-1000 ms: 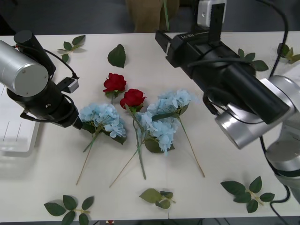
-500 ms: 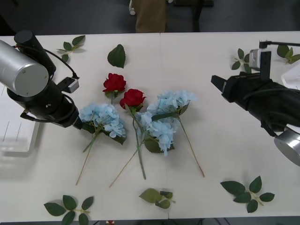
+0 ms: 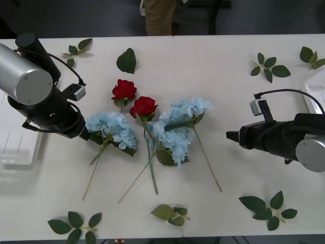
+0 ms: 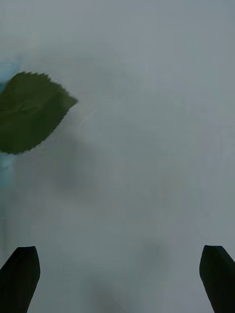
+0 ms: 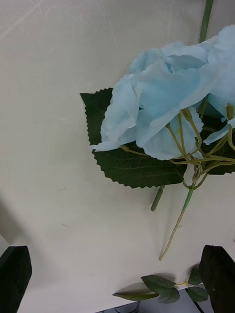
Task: Place the red flowers into the right box and the blue flowers into the left box. If a person shows an open palm, hand one flower to the person first, then continue sorting.
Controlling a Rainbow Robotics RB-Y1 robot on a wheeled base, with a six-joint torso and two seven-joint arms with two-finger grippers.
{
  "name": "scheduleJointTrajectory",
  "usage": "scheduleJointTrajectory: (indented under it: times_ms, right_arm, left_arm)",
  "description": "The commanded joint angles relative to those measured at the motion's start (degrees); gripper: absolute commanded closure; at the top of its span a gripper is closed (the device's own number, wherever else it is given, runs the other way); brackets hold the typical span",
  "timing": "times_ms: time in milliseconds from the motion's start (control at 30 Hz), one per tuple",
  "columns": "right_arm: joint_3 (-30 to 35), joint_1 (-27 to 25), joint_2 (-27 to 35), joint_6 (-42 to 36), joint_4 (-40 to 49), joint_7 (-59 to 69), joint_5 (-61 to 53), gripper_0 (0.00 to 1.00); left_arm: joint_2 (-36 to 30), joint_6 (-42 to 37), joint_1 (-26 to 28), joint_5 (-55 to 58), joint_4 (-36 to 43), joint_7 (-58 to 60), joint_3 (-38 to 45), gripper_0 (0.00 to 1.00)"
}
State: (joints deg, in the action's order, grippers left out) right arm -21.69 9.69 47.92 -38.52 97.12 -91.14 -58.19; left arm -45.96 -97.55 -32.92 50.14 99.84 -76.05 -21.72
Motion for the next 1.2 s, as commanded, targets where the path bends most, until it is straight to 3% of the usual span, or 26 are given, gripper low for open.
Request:
scheduleJointTrajectory:
  times_ms: [33, 200, 333, 533, 900, 1033, 1067, 1133, 1167, 1200]
  right_arm:
    - [8.9, 0.9, -8.2, -9.6, 1.2, -9.4, -8.2, 0.05]
    - [19.9, 0.9, -19.4, -23.8, 1.2, -18.7, -8.3, 0.05]
    - [21.9, 1.5, -26.0, -26.4, 1.2, -22.8, -2.5, 0.05]
    - [17.5, 2.1, -28.5, -24.0, 1.3, -23.2, 5.5, 0.05]
    - [7.4, 2.1, -28.5, -17.6, 1.3, -19.8, 16.3, 0.05]
    - [3.8, 2.4, -28.4, -15.5, 1.3, -15.8, 22.2, 0.07]
    - [3.0, 2.6, -28.4, -15.2, 1.3, -14.3, 23.9, 0.21]
    - [2.3, 2.7, -28.5, -15.0, 1.3, -12.3, 25.9, 0.64]
    - [2.2, 2.7, -28.4, -15.0, 1.3, -11.7, 26.3, 0.91]
    - [2.2, 2.7, -28.4, -15.0, 1.3, -11.5, 26.3, 1.0]
  left_arm:
    - [0.5, 0.5, -0.2, 0.0, 1.4, 2.6, -0.5, 0.0]
    - [1.9, 0.9, 1.2, -1.2, 1.4, 2.7, -0.7, 0.0]
    - [2.9, 3.0, 2.8, -2.1, 1.4, 2.8, -0.7, 0.0]
    - [3.4, 10.0, 6.6, -2.8, 1.4, 2.5, -1.9, 0.0]
    - [0.1, 27.1, 10.3, -4.4, 1.4, 3.4, -13.3, 0.0]
    - [-0.6, 28.1, 10.2, -4.6, 1.4, 4.0, -15.4, 0.0]
    - [-0.7, 28.1, 10.2, -4.8, 1.4, 4.1, -15.6, 0.0]
    - [-1.2, 28.1, 10.2, -4.9, 1.4, 4.0, -16.0, 0.0]
    - [-1.6, 28.1, 10.2, -4.9, 1.4, 3.9, -16.1, 0.0]
    - [-1.9, 28.1, 10.2, -5.0, 1.4, 3.9, -16.2, 0.0]
